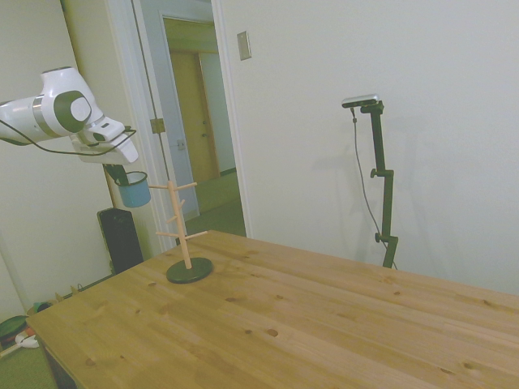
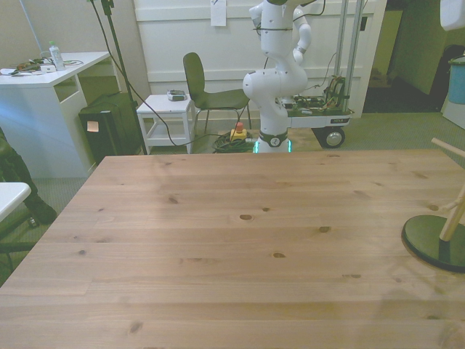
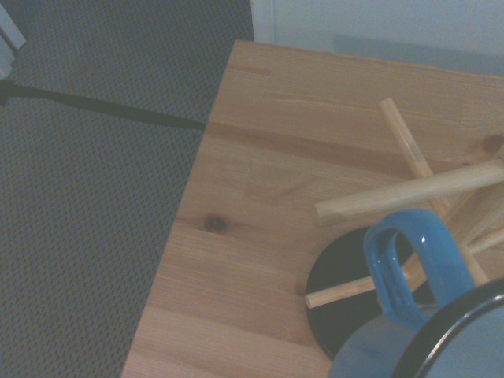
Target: Hang the mug
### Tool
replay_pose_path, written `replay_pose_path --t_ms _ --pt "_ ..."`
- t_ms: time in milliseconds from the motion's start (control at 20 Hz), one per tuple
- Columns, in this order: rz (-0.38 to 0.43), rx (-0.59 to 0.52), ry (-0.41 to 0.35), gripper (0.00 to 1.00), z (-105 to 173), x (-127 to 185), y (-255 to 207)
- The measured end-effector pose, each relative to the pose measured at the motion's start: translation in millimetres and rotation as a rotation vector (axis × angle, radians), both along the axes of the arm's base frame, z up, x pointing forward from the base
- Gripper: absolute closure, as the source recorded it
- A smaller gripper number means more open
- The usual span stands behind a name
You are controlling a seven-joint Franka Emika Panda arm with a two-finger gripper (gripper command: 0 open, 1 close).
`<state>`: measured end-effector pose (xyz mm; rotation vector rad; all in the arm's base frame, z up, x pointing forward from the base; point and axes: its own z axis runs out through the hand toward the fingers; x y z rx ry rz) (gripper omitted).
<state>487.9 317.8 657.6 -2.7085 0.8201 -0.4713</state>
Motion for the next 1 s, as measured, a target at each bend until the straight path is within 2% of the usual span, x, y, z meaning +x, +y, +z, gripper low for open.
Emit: replay_pose_path --t_ms 750,1000 --pt "0.018 -0.026 0.008 1.0 -10.8 8.7 44.5" --pt "0.004 -0.018 0.003 1.0 -5.1 15.4 40.5"
